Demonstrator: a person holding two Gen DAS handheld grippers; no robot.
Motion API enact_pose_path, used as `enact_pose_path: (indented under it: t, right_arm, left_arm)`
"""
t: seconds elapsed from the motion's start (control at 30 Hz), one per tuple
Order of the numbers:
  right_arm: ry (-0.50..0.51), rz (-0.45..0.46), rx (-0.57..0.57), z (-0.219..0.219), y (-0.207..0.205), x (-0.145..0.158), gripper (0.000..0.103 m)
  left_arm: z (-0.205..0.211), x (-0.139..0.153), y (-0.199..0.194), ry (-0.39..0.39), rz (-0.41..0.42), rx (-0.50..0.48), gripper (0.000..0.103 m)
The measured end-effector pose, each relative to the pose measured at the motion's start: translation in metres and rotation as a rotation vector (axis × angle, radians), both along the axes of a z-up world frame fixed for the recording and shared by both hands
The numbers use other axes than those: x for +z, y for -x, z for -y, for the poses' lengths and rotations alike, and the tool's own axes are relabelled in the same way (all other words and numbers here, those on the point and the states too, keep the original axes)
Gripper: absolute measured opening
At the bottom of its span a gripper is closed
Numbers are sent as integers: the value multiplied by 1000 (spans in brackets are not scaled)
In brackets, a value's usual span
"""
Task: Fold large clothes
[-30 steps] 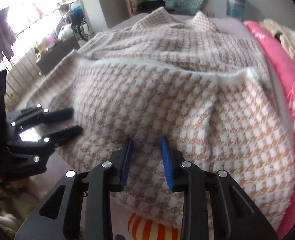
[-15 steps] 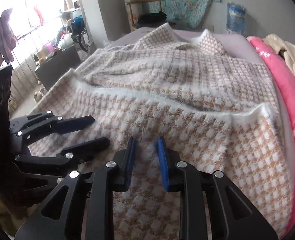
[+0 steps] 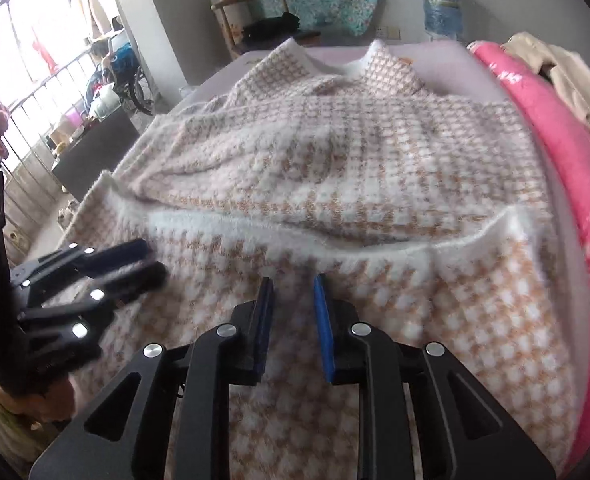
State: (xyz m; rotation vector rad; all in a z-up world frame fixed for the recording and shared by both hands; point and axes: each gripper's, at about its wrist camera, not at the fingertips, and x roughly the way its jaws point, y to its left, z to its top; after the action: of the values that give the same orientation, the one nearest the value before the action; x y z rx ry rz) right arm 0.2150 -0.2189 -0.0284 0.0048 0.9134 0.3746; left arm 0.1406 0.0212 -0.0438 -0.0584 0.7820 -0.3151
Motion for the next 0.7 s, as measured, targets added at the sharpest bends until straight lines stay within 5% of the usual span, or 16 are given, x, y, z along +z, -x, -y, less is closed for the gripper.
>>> enact_pose_path:
  t: [0.13,0.2,0.27,0.53,0.63,0.7]
  right_arm:
    - [89,47,-105,29,12,6,20]
    - [129,-16,-152,43,-2,-15,20]
    - [55,-45,-168,57,-8,-23,21]
    - [68,-7,-169,77,40,12,20]
    - [126,-89,-203,94,47,-22,20]
    - [114,-58,-195,98,52,-28,20]
  left_arm:
    - [-49,0,9,-26,-4,143,37]
    - [-71,-18,-4,-38,-71,211,30]
    - [-85,-22,-6,6,-56,217,24]
    - [-108,-5,36,12,-52,229,27]
    - [-120,-24,43,51,-81,244,25]
    - [-120,-22,45,62,-77,247,25]
